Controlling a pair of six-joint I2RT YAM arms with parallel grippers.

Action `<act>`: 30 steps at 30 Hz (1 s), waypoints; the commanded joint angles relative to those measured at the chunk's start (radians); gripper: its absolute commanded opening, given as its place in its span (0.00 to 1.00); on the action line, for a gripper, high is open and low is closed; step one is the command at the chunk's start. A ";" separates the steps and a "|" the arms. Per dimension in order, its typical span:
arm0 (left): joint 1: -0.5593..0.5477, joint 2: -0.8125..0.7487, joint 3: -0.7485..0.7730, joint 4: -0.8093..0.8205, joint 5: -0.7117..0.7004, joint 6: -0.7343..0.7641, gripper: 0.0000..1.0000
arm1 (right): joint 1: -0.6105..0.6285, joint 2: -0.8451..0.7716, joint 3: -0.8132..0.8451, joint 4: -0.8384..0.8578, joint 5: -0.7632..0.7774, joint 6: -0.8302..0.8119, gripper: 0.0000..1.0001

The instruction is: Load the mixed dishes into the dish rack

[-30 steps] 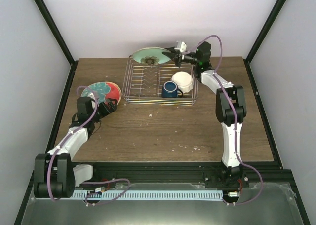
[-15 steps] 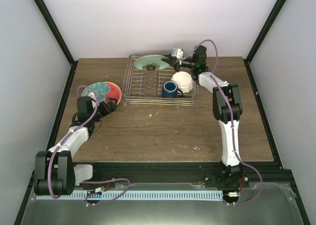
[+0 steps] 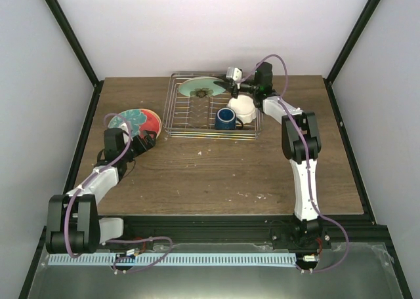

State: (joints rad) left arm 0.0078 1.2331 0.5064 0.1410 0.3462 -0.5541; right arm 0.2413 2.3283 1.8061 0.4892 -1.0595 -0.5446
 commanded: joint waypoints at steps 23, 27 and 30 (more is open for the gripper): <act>0.005 0.019 0.000 0.050 0.031 -0.012 1.00 | 0.037 -0.129 -0.042 0.053 0.100 -0.071 0.01; 0.007 0.011 -0.003 0.049 0.032 -0.014 1.00 | 0.023 -0.170 -0.116 0.176 0.100 0.017 0.01; 0.007 0.009 -0.002 0.048 0.032 -0.015 1.00 | 0.021 -0.179 -0.139 0.243 0.109 0.080 0.01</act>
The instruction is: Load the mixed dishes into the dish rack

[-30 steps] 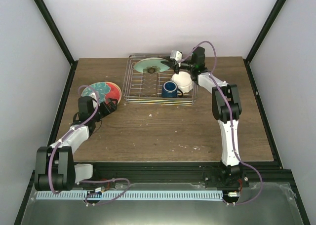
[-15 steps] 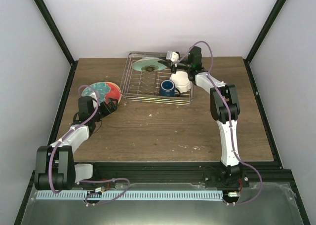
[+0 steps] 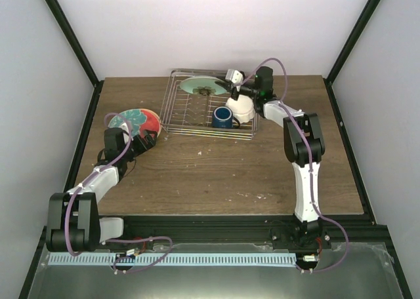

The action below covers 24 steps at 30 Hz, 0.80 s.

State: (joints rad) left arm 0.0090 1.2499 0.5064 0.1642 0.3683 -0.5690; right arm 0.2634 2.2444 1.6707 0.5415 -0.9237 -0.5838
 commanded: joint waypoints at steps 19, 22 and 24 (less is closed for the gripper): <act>0.005 0.017 -0.011 0.047 0.015 -0.003 1.00 | 0.033 -0.032 0.035 0.255 0.089 0.196 0.01; 0.005 0.021 -0.011 0.049 0.015 -0.001 1.00 | 0.041 -0.019 0.037 0.250 0.111 0.173 0.01; 0.005 0.024 -0.010 0.050 0.014 0.000 1.00 | 0.045 -0.012 0.042 0.247 0.126 0.165 0.01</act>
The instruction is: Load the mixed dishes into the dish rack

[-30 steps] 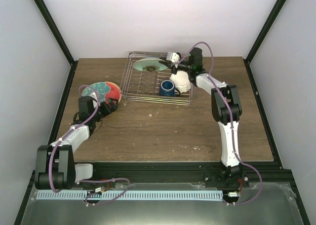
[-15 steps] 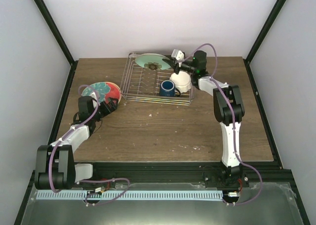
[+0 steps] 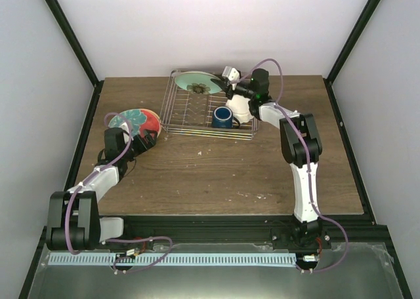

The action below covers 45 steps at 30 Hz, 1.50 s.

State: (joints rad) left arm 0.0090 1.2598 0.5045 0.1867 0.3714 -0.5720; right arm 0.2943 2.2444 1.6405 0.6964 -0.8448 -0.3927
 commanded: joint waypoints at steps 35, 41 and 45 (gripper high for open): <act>0.006 0.085 0.000 0.084 0.038 -0.007 1.00 | 0.030 0.057 0.132 -0.077 0.033 -0.155 0.01; 0.006 0.084 0.006 0.079 0.041 -0.004 1.00 | 0.039 0.075 0.142 -0.114 0.041 -0.186 0.01; 0.006 0.080 0.009 0.070 0.037 -0.003 1.00 | 0.042 0.077 0.136 -0.116 0.043 -0.187 0.09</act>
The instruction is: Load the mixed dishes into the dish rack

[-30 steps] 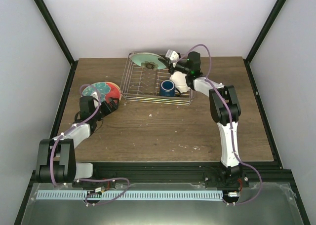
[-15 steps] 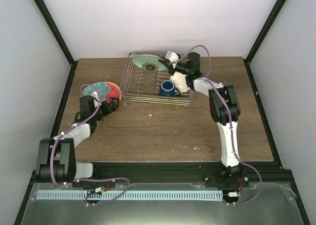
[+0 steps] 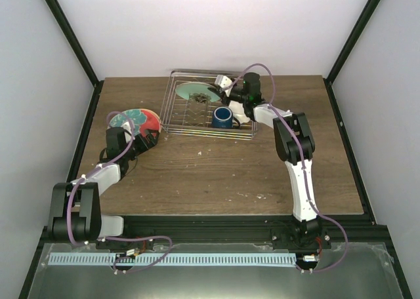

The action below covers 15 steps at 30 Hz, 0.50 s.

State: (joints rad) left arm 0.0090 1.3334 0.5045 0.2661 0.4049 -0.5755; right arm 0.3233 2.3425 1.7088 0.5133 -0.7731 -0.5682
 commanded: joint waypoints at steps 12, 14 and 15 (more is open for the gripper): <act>0.005 -0.005 0.012 -0.030 -0.008 0.003 1.00 | 0.014 -0.096 -0.044 0.102 -0.034 -0.051 0.46; 0.005 -0.017 0.017 -0.040 -0.015 0.003 1.00 | 0.013 -0.117 -0.066 0.102 -0.043 -0.053 0.51; 0.005 -0.023 0.020 -0.048 -0.020 0.006 1.00 | 0.013 -0.129 -0.078 0.096 -0.048 -0.053 0.55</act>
State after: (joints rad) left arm 0.0090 1.3315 0.5068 0.2577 0.4019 -0.5751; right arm 0.3298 2.2925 1.6634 0.5808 -0.7921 -0.6033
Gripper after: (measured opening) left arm 0.997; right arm 0.505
